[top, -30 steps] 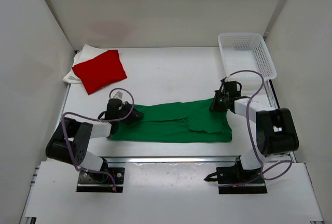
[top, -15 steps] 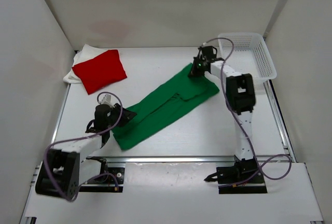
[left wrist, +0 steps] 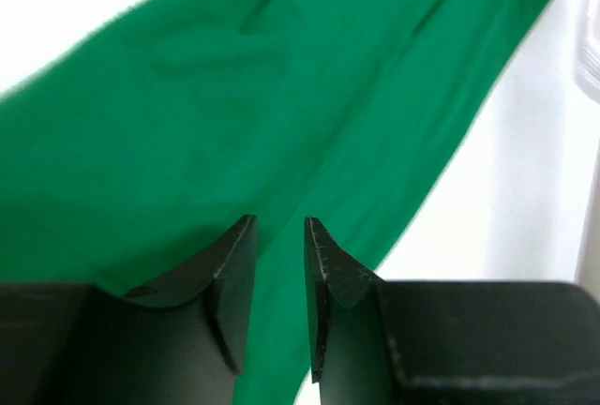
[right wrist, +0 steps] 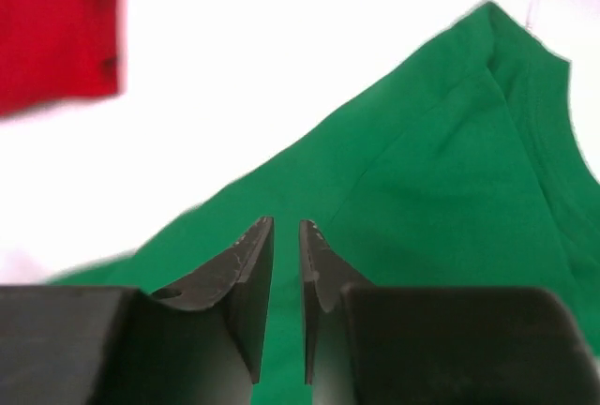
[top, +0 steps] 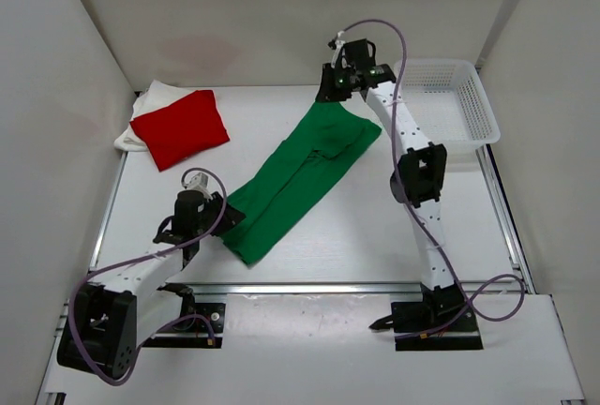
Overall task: Fold and stack the t-shirts
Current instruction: Rotate the tshirt 85 degrees
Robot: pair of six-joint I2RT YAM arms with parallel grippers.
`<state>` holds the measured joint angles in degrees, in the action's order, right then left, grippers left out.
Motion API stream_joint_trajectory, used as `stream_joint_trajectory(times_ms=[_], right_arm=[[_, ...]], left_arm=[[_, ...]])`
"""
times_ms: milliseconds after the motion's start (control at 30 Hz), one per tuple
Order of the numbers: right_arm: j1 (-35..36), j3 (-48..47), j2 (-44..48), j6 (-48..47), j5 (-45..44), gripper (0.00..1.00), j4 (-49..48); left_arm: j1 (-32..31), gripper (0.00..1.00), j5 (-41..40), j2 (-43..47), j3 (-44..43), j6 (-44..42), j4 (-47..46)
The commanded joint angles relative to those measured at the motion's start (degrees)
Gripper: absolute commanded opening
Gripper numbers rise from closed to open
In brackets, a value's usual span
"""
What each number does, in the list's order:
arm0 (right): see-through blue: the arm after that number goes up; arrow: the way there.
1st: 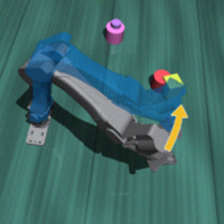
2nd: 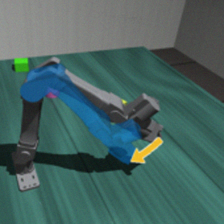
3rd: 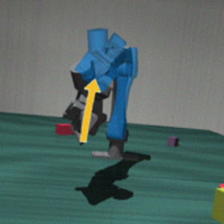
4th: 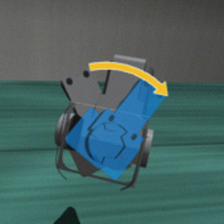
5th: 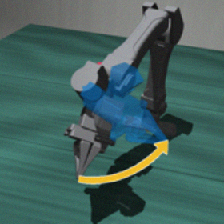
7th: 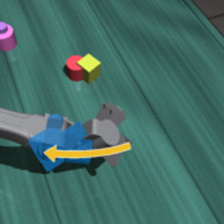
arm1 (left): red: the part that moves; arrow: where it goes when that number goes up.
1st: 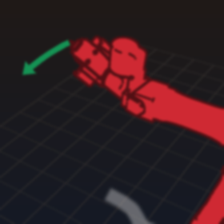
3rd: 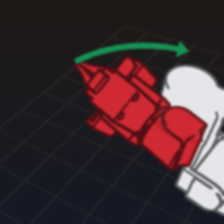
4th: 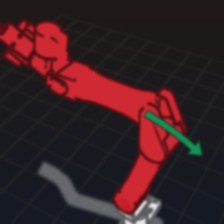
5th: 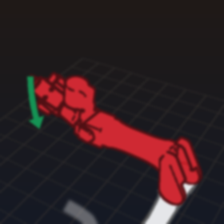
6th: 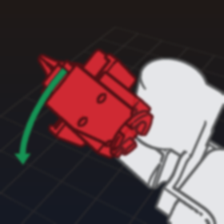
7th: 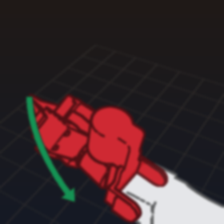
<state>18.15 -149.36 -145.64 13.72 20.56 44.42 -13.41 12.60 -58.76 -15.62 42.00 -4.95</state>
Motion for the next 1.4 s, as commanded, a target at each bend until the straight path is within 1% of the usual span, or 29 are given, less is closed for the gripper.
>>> stream_joint_trajectory(times_ms=[0,33,67,100,133,167,200,233,267,300,333,367,433,500,600,667,700,767,800,833,867,900,967,1000,1033,1100,1200,1267,1367], right_arm=[[2.9,5.5,14.6,-9.2,-3.7,0.16,13.1],[3.5,8.9,19.1,-10.7,-5.9,0.16,12.7],[5.5,17.2,22.0,-12.3,-7.7,0.15,11.5],[7.1,29.3,28.9,-12.0,-11.6,0.15,6.3],[7.8,35.6,37.0,-11.4,-13.0,0.16,-1.6],[7.3,47.7,44.6,-9.3,-10.0,0.17,-8.7],[5.3,58.8,47.9,-5.1,-7.8,0.18,-11.7],[4.8,70.4,54.3,-3.0,-4.1,0.21,-20.1],[4.8,76.2,59.8,0.1,-1.1,0.25,-28.9],[5.5,85.7,61.7,2.0,-0.7,0.29,-32.5],[6.0,93.3,63.9,4.3,0.8,0.32,-39.0],[6.2,98.2,64.0,5.8,3.2,0.34,-43.8],[6.3,102.1,62.1,10.2,6.5,0.39,-48.4],[7.1,104.8,59.8,11.9,4.7,0.44,-54.2],[6.9,107.0,54.8,15.5,6.4,0.46,-60.0],[7.1,107.8,52.0,18.5,5.8,0.46,-62.3],[7.4,107.6,50.3,19.2,6.2,0.47,-63.8],[8.6,107.9,48.0,21.2,4.9,0.48,-65.9],[8.7,107.2,46.1,22.4,4.9,0.47,-67.7],[9.0,107.0,44.2,22.9,5.2,0.45,-68.5],[9.3,105.9,43.2,23.9,5.6,0.4,-68.8],[9.4,104.5,41.6,24.6,5.5,0.37,-68.9],[9.3,102.9,39.4,24.5,6.8,0.29,-68.4],[8.9,102.0,39.0,24.5,6.4,0.23,-68.1],[8.8,101.8,38.9,24.4,6.9,0.2,-68.3],[8.2,102.0,39.2,23.8,7.0,0.11,-67.5],[6.9,102.5,39.0,23.7,7.8,0.01,-68.2],[6.1,103.3,39.9,23.7,8.1,0.0,-68.9],[4.9,104.7,40.4,23.6,9.5,0.0,-69.6]], left_arm=[[-1.6,0.37,-5.0,2.1,-1.2,-3.0,0.7],[-3.6,0.37,-7.7,2.3,-2.5,-3.2,2.2],[-4.6,0.36,-9.0,2.6,-3.1,-4.5,4.1],[-6.3,0.36,-11.5,3.2,-3.5,-5.2,4.9],[-7.7,0.35,-12.5,4.2,-3.7,-5.3,5.0],[-7.6,0.35,-14.3,5.1,-3.0,-5.4,5.0],[-7.1,0.35,-15.1,5.8,-2.6,-5.3,5.0],[-5.4,0.34,-15.1,7.3,-1.4,-5.0,5.0],[-2.2,0.34,-14.4,8.8,0.5,-4.5,4.7],[-0.8,0.34,-12.1,9.4,1.3,-3.3,3.4],[2.7,0.34,-10.0,9.6,2.9,-2.7,2.8],[3.8,0.35,-10.1,9.0,3.0,-2.5,2.1],[3.9,0.39,-10.1,7.1,1.4,-3.0,2.4],[5.2,0.4,-9.5,4.9,1.5,-1.7,1.2],[10.2,0.41,-6.3,2.3,2.9,1.2,-2.5],[12.0,0.45,-6.7,1.5,3.0,1.5,-3.3],[13.0,0.45,-7.1,1.5,3.0,1.1,-3.3],[12.7,0.47,-9.9,0.8,3.0,0.9,-3.2],[12.7,0.45,-9.6,-0.1,3.3,0.8,-3.4],[13.2,0.45,-9.3,-0.9,3.7,0.9,-3.8],[13.2,0.41,-8.9,-1.5,4.1,1.7,-4.7],[13.2,0.39,-7.5,-2.7,4.6,1.7,-5.1],[17.1,0.34,-5.7,-3.6,4.2,1.9,-5.2],[17.0,0.35,-5.0,-3.4,3.9,2.2,-4.5],[17.4,0.34,-5.4,-2.4,3.6,2.1,-4.0],[15.6,0.39,-7.8,0.7,3.8,1.8,-1.9],[14.7,0.41,-9.4,5.8,4.7,0.5,1.1],[16.3,0.4,-8.8,7.4,5.0,-1.0,3.6],[17.8,0.45,-8.3,8.1,6.9,-2.0,4.6]])
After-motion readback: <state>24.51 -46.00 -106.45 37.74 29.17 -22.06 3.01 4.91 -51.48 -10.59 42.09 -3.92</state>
